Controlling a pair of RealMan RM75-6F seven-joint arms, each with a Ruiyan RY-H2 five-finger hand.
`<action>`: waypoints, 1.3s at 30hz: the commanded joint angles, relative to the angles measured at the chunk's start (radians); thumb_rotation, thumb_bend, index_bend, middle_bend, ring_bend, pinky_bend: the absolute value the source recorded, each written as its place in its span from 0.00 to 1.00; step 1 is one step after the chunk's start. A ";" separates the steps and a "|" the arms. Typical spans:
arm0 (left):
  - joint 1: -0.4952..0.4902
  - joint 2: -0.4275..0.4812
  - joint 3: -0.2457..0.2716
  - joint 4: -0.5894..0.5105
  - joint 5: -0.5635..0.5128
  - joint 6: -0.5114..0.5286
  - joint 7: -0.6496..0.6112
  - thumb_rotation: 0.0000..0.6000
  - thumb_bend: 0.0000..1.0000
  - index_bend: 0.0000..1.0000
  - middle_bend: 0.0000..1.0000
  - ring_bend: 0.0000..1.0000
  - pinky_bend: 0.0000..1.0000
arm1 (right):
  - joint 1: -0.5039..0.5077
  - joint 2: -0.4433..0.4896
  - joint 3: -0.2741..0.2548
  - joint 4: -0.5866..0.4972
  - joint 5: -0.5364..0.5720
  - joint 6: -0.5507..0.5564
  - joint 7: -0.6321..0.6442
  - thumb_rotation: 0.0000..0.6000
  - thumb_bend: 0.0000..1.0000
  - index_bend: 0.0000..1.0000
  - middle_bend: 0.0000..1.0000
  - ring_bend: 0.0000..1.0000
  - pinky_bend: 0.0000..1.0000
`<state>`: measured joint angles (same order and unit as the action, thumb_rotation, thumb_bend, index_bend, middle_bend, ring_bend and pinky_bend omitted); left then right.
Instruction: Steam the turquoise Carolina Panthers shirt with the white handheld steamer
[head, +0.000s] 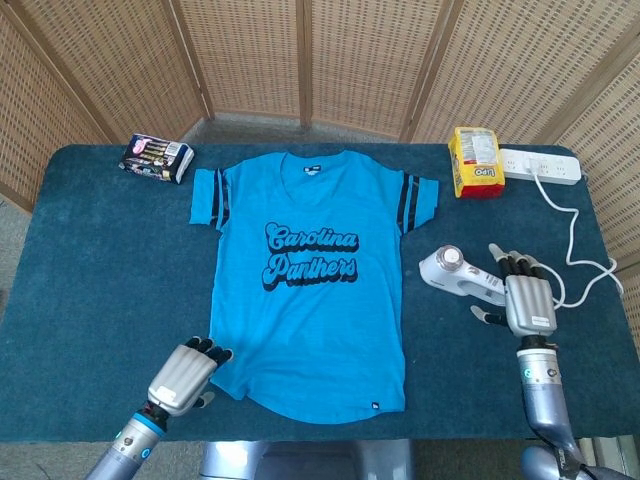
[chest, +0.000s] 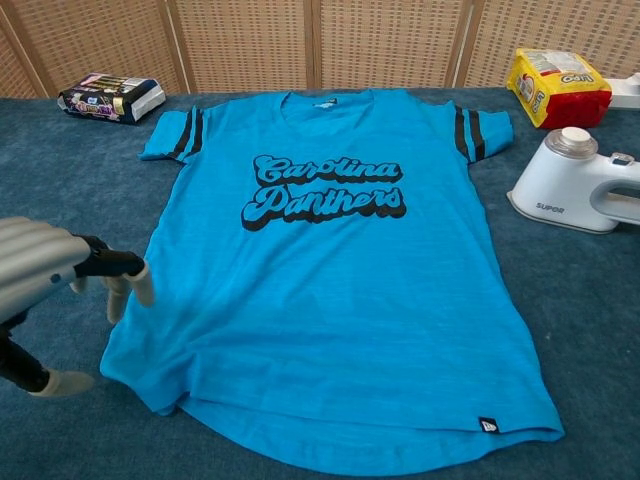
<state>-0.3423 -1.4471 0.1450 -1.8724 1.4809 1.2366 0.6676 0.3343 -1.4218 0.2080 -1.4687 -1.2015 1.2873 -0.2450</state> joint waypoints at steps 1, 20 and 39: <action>0.021 0.060 0.004 -0.028 0.024 0.046 -0.038 0.86 0.14 0.35 0.47 0.34 0.39 | -0.025 0.042 -0.013 -0.057 -0.015 0.026 -0.002 0.85 0.15 0.18 0.26 0.20 0.14; 0.212 0.291 -0.057 0.096 -0.027 0.344 -0.425 0.86 0.21 0.35 0.47 0.34 0.39 | -0.155 0.106 -0.072 -0.139 -0.118 0.211 0.038 0.85 0.25 0.45 0.44 0.42 0.30; 0.353 0.312 -0.088 0.235 -0.060 0.448 -0.611 0.92 0.21 0.36 0.47 0.34 0.39 | -0.240 0.121 -0.130 -0.150 -0.177 0.280 0.028 0.86 0.25 0.50 0.48 0.44 0.30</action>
<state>0.0092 -1.1358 0.0578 -1.6379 1.4190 1.6833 0.0580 0.0944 -1.3004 0.0784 -1.6188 -1.3779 1.5671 -0.2175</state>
